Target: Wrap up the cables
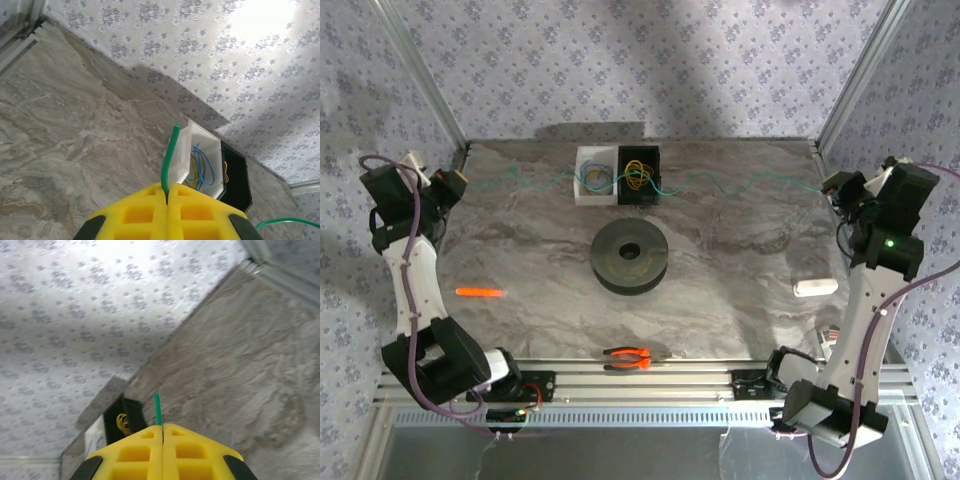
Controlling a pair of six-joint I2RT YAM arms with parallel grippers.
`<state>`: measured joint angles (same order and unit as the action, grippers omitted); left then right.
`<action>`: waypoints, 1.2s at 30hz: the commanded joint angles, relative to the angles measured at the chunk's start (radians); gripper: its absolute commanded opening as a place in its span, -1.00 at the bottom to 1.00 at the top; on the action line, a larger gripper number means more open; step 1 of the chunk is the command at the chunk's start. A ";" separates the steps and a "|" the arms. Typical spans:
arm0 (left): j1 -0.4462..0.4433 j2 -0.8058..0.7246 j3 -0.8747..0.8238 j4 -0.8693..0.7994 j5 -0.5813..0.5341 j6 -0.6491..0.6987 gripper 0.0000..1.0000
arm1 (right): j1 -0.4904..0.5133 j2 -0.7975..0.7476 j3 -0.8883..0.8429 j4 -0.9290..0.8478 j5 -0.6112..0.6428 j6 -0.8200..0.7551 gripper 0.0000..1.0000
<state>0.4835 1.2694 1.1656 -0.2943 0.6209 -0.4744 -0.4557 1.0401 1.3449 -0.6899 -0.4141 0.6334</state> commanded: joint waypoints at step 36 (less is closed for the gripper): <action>-0.216 -0.073 0.172 -0.247 -0.307 0.185 -1.00 | 0.311 0.146 0.125 0.067 0.372 -0.048 -1.00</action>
<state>0.3088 1.2808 1.3399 -0.5053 0.4072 -0.3218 -0.2382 1.1500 1.4776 -0.7288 -0.1200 0.5163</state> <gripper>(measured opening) 0.046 0.051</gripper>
